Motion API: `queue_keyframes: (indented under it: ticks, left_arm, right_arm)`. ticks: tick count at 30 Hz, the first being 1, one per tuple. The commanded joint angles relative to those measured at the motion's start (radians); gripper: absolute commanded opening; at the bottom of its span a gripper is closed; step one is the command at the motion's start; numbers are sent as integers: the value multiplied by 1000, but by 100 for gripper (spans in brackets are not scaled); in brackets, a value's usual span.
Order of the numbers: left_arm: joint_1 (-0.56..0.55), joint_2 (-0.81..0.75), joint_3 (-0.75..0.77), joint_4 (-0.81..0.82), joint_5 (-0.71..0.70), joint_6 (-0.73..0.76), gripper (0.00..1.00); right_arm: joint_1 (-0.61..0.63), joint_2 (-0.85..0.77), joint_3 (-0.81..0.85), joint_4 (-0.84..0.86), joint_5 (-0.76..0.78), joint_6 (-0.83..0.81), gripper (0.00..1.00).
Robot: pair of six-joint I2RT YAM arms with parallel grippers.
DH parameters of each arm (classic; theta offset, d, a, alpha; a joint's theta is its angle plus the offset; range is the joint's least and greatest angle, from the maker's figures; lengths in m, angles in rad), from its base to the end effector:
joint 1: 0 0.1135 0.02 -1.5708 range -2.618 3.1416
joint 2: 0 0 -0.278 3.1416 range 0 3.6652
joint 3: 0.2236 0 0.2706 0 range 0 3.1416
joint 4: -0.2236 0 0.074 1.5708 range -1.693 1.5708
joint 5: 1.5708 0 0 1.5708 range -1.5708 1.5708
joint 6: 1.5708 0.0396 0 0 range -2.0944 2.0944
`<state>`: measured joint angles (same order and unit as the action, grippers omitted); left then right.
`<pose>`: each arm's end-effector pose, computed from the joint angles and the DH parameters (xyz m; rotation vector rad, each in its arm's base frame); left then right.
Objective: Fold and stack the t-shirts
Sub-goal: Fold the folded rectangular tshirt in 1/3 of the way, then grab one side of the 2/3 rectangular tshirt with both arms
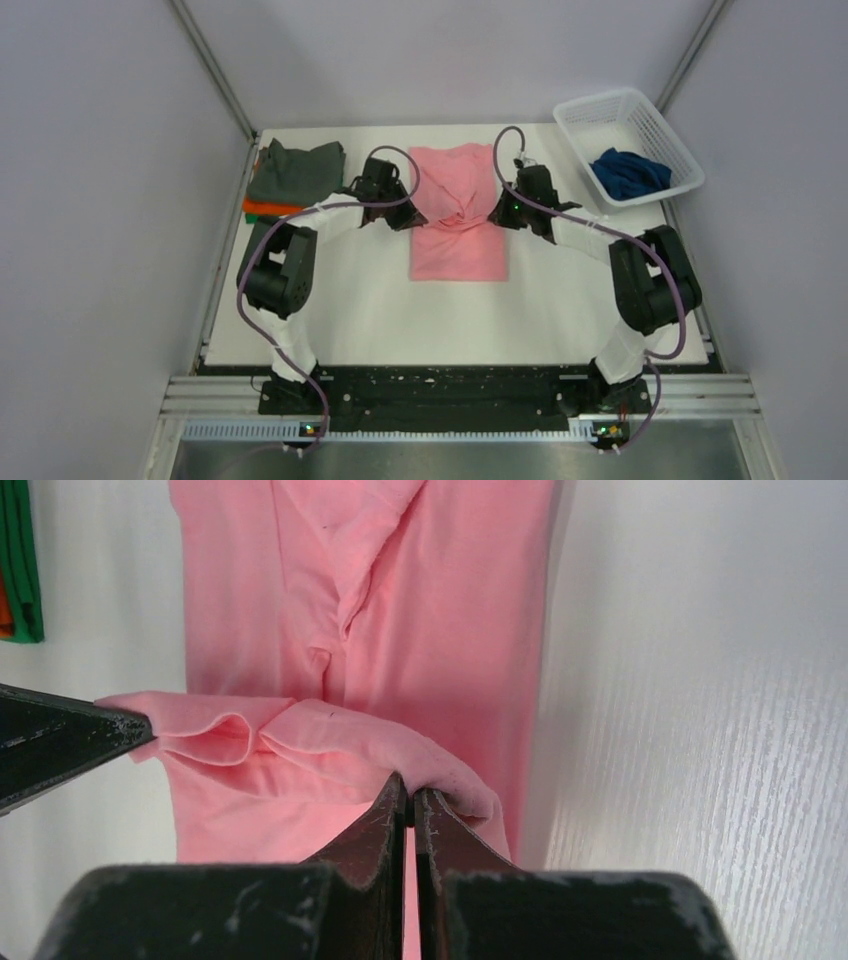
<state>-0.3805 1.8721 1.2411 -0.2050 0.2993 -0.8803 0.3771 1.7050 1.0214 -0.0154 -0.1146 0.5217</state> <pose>0.3911 -0.1690 0.1888 -0.4916 2.5299 -0.8971 0.3576 0.1465 0.1959 0.1065 2.3346 0.5934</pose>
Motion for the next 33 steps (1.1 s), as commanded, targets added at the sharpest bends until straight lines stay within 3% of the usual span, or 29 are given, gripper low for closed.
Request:
queue_keyframes:
  ticks: [1, 4, 6, 11, 14, 17, 19, 21, 22, 29, 33]
  left_arm:
    - [14, 48, 55, -4, 18, 26, 0]
    - [24, 75, 73, -4, 17, 19, 0]
    - [31, 90, 92, -6, 21, 22, 13]
    - [42, 123, 191, 4, 41, 41, 50]
    - [48, 131, 239, 8, 53, 26, 61]
    - [62, 105, 242, -4, 44, 11, 72]
    - [66, 61, 214, -21, 10, 19, 96]
    - [66, 4, 177, -68, -38, 50, 99]
    - [66, -30, 151, -84, -51, 65, 99]
    - [4, -263, -218, -89, -34, 90, 99]
    - [-57, -304, -339, -81, -83, 66, 98]
  right_arm:
    - [-19, 53, 51, 77, -32, -11, 0]
    - [-26, 89, 56, 95, -30, 11, 0]
    - [-30, 107, 64, 105, -21, 21, 1]
    - [-41, 153, 150, 77, 15, 24, 26]
    - [-49, 165, 216, 33, 56, 43, 37]
    - [-52, 149, 242, -11, 57, 43, 58]
    - [-53, 112, 218, -26, 56, 32, 73]
    - [-52, 52, 164, -36, 43, 9, 95]
    - [-53, 20, 130, -43, 34, 3, 98]
    - [-51, -280, -273, 6, -125, 30, 99]
    - [-50, -364, -404, 49, -171, 79, 95]
